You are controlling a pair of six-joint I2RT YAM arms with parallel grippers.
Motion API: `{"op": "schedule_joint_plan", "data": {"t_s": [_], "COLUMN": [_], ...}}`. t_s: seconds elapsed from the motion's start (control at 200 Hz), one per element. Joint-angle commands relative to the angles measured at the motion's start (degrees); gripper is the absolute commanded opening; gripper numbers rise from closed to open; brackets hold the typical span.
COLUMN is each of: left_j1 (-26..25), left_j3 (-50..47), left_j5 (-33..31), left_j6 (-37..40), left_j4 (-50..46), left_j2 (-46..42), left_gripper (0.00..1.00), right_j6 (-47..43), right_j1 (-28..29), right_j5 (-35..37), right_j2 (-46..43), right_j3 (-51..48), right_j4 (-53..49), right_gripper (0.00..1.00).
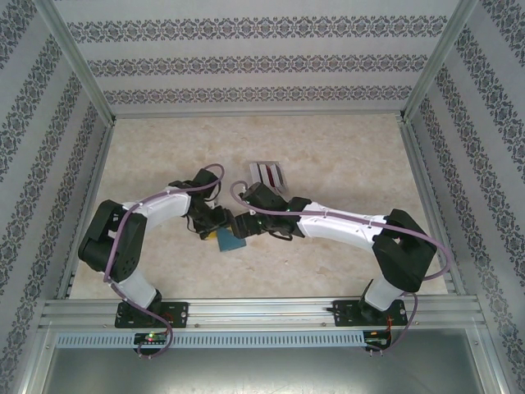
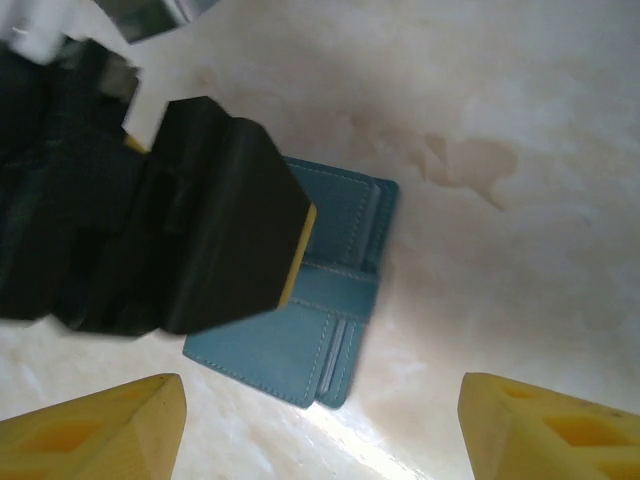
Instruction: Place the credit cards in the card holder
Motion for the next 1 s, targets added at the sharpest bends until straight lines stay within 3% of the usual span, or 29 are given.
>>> {"op": "schedule_joint_plan", "data": {"t_s": [0.0, 0.2, 0.3, 0.45, 0.674, 0.864, 0.999], "left_j1": [1.1, 6.9, 8.9, 8.9, 8.8, 8.1, 6.6], "left_j3": [2.4, 1.8, -0.8, -5.6, -10.3, -14.9, -14.9], "left_j5": [0.3, -0.5, 1.7, 8.0, 11.0, 14.1, 16.0], "left_j6": [4.2, 7.9, 9.5, 9.0, 7.1, 3.7, 3.0], "left_j4": [-6.0, -8.2, -6.3, 0.5, 6.5, 16.4, 19.7], "left_j2": [-3.4, -8.0, -9.8, -9.9, -8.1, -6.2, -3.3], "left_gripper": [0.63, 0.68, 0.63, 0.45, 0.45, 0.44, 0.41], "right_j6": [3.6, 8.9, 12.2, 12.7, 14.9, 16.6, 19.3], "right_j1": [-0.3, -0.6, 0.5, 1.4, 0.2, -2.0, -2.5], "right_j5": [2.7, -1.0, -0.6, 3.6, 0.4, -8.7, -11.3], "right_j2": [-1.7, -1.3, 0.9, 7.1, 12.4, 14.0, 14.2], "right_j3": [-2.5, -2.6, -1.3, 3.6, 6.9, 3.3, 0.0], "right_j4": [-0.5, 0.9, 1.9, 0.1, 1.3, 8.5, 14.4], "right_gripper": [0.69, 0.67, 0.66, 0.62, 0.57, 0.46, 0.43]}}
